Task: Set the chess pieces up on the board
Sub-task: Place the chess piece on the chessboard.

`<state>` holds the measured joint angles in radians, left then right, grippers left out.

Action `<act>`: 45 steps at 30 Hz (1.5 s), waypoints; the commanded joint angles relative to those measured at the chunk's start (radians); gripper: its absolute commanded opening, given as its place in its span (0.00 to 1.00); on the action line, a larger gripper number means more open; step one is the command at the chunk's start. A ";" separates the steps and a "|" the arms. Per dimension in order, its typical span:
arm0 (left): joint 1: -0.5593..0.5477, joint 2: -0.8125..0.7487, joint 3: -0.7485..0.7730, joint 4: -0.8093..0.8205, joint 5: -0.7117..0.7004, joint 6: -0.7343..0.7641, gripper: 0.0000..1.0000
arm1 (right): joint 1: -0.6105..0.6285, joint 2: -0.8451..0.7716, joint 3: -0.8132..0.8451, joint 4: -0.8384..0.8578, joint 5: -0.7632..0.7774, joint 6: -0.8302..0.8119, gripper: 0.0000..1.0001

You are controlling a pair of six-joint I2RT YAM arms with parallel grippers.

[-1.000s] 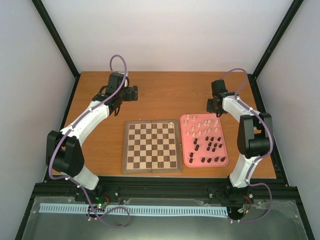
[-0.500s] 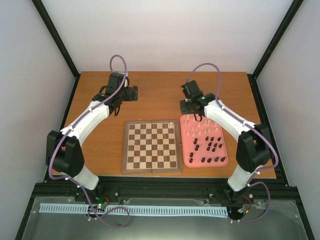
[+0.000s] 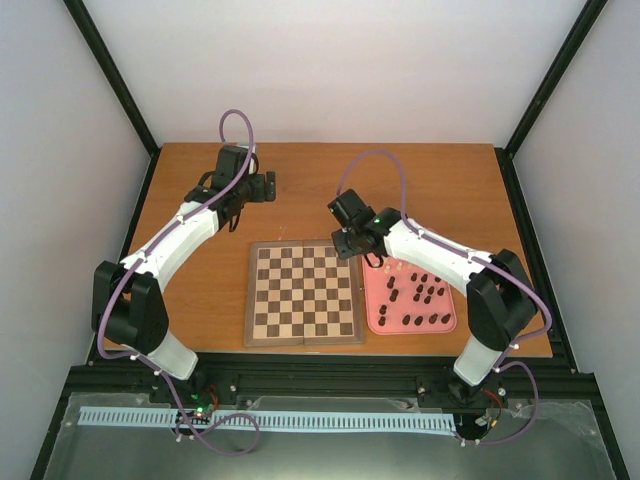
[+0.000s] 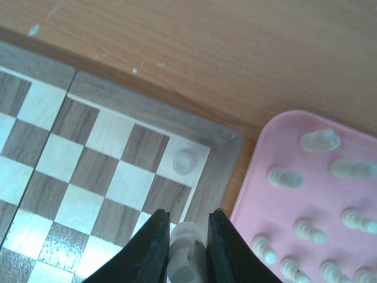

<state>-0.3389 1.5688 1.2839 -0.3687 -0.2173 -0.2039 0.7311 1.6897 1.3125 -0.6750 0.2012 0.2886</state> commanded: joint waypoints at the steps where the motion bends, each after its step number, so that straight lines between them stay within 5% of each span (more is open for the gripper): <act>1: -0.005 0.010 0.033 -0.020 -0.013 0.008 1.00 | 0.014 -0.003 -0.043 0.030 -0.040 0.028 0.19; 45: -0.005 0.031 0.043 -0.022 -0.016 0.011 1.00 | 0.051 0.186 -0.021 0.122 0.022 0.014 0.20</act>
<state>-0.3389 1.5841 1.2839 -0.3767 -0.2218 -0.2039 0.7692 1.8530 1.2568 -0.5568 0.2039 0.3111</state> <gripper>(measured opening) 0.997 0.196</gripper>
